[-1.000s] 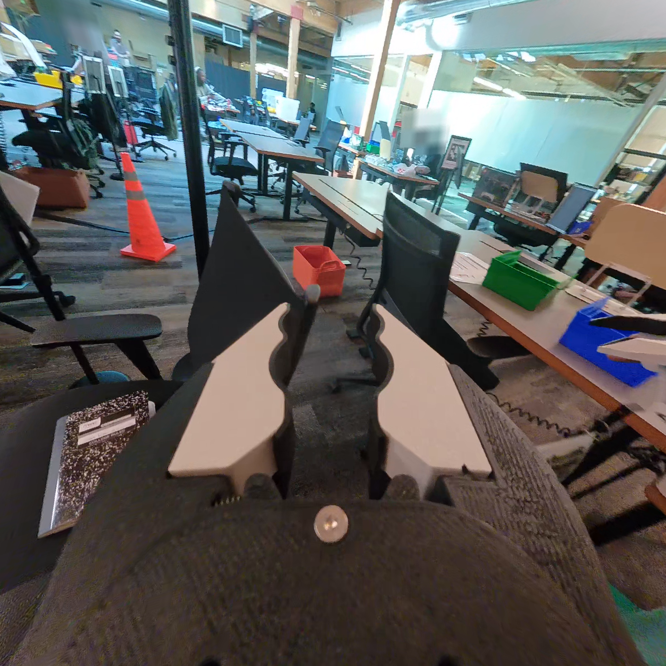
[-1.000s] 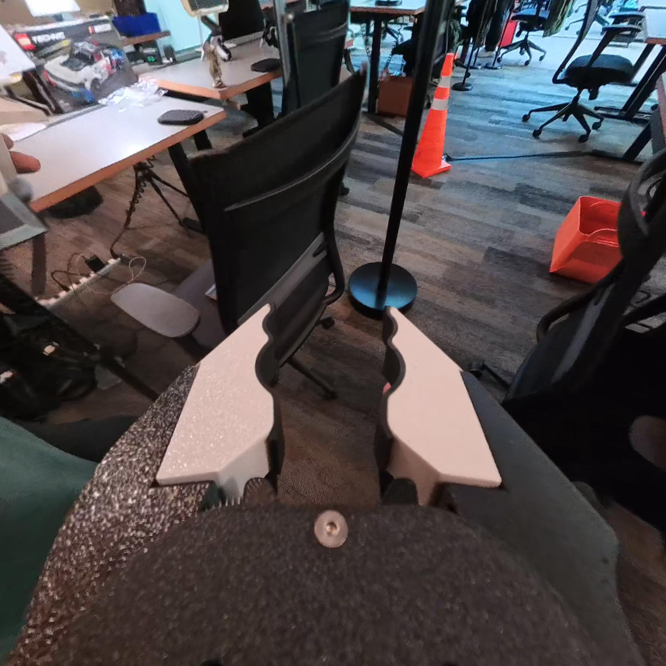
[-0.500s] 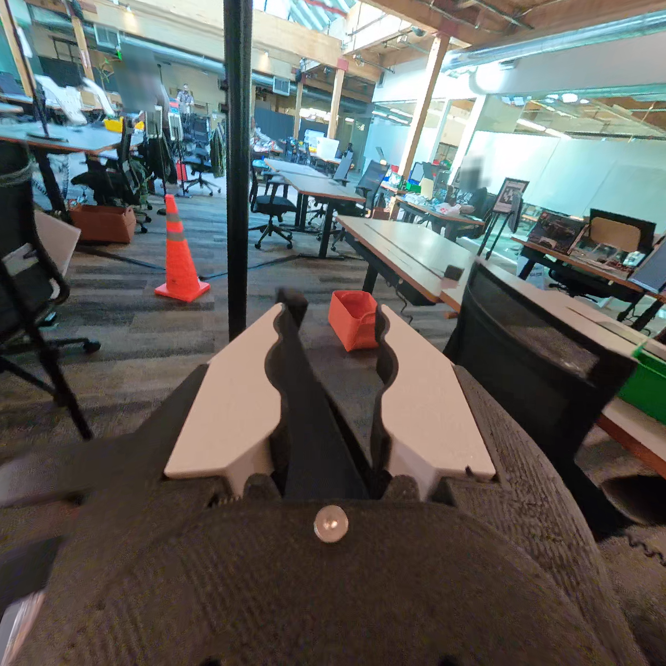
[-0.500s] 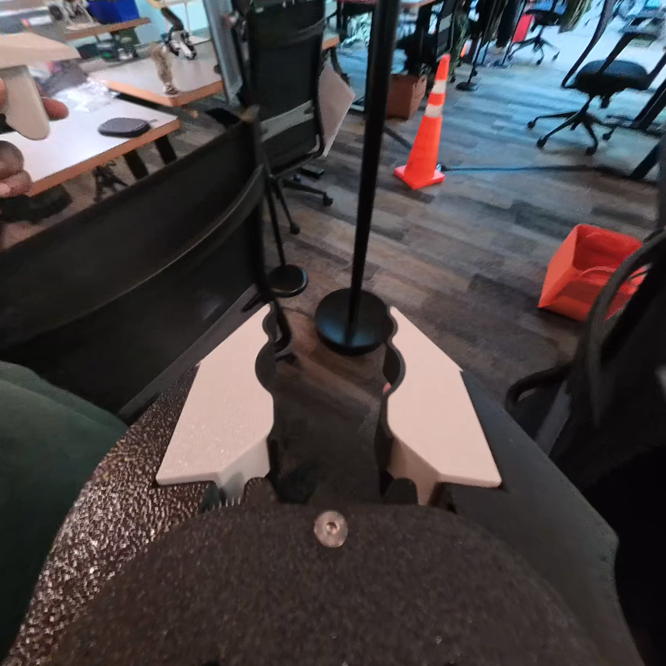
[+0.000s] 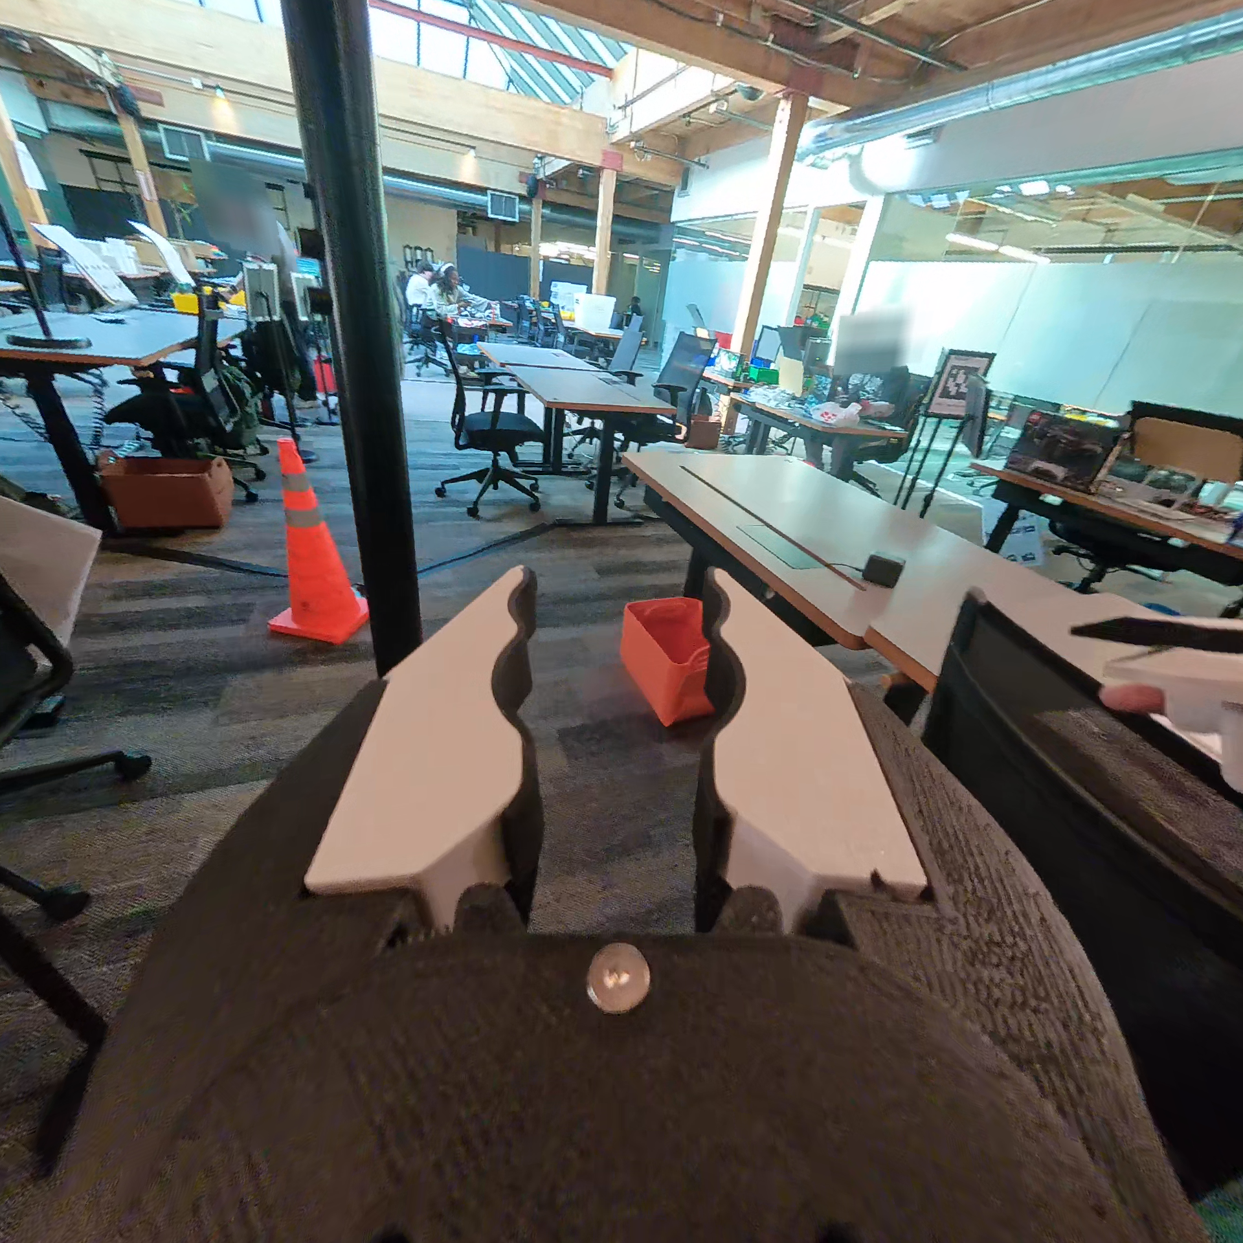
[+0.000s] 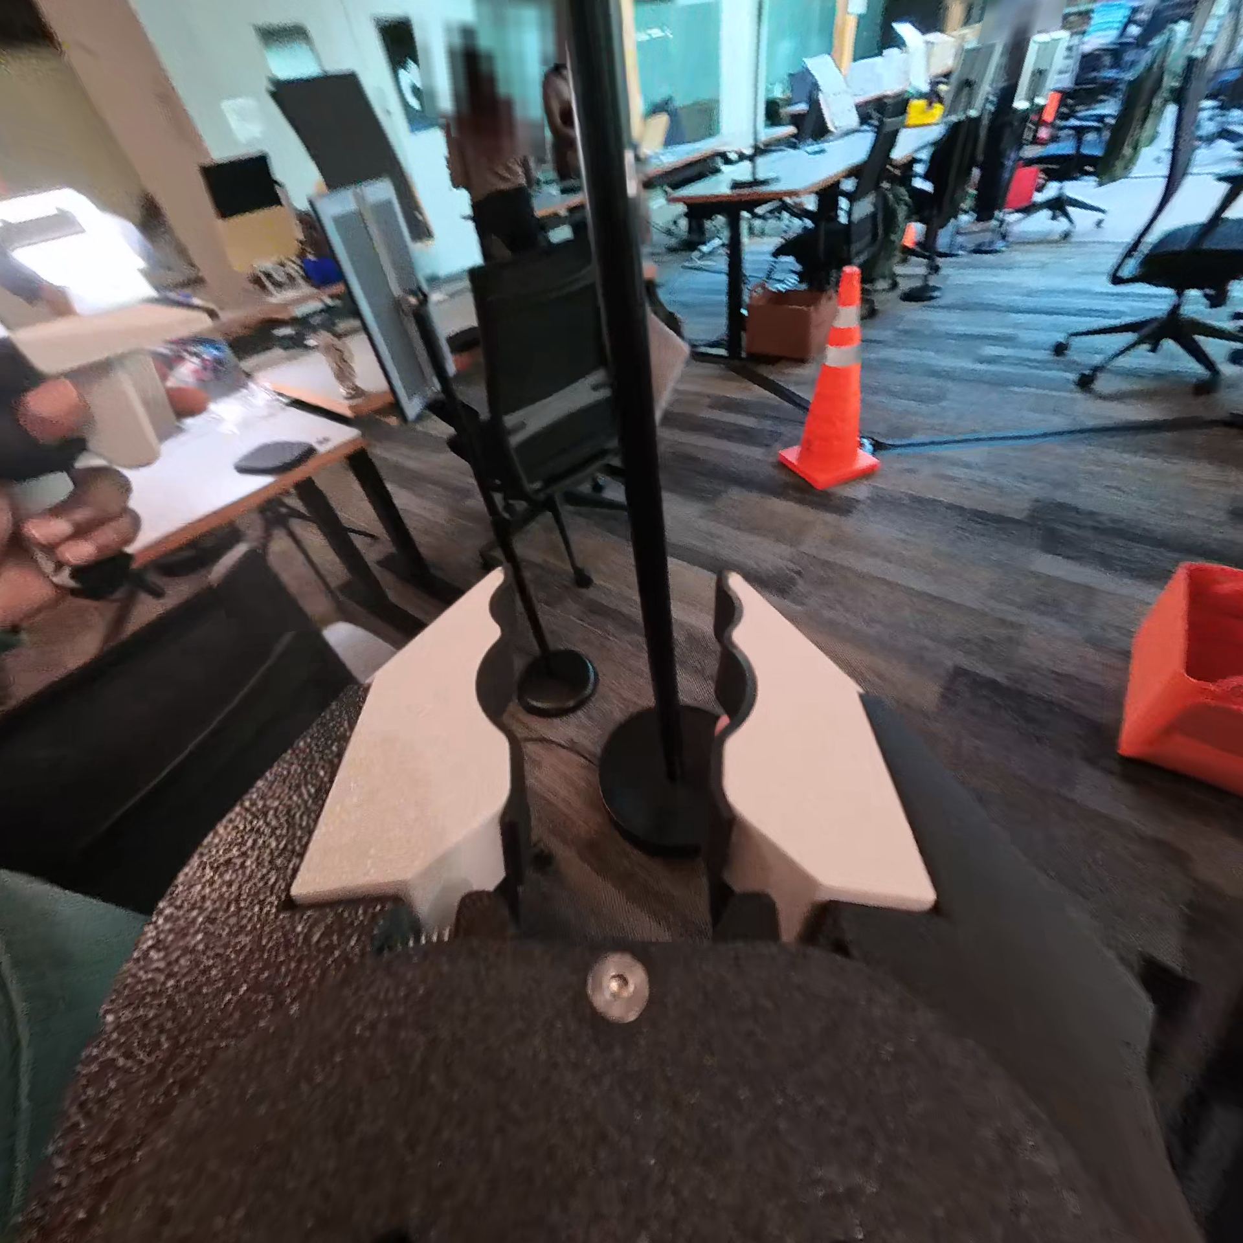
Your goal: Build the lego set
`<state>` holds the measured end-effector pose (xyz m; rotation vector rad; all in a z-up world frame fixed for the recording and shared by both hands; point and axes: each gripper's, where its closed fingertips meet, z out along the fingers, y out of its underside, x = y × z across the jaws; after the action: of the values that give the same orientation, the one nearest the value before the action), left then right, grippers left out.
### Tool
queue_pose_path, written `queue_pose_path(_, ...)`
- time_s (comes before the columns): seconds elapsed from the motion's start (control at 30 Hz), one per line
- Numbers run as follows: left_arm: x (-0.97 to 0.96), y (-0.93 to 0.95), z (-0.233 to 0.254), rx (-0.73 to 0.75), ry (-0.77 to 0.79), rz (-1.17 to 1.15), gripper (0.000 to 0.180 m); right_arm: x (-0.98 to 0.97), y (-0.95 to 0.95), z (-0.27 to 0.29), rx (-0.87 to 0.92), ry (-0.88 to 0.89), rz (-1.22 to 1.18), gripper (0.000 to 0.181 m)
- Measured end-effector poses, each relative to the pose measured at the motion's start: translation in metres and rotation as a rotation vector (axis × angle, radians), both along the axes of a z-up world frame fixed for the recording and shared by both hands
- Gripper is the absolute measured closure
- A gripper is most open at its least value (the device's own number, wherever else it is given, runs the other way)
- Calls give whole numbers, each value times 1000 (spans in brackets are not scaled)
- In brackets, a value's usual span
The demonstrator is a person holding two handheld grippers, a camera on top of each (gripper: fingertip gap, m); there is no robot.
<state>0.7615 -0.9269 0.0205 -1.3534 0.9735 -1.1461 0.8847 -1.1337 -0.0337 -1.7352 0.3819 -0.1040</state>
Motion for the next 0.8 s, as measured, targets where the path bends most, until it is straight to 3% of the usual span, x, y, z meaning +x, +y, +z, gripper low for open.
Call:
queue_pose_path(0.23, 83, 20, 9, 12, 34, 123, 131, 107, 69, 24, 87, -34, 201, 125)
queue_pose_path(0.4, 89, 39, 20, 42, 48, 278, 130, 126, 125, 18, 48, -61, 461, 123)
queue_pose_path(0.8, -178, 49, -15, -48, 120, 905, 130, -116, 234, -2, -13, -84, 1327, 124)
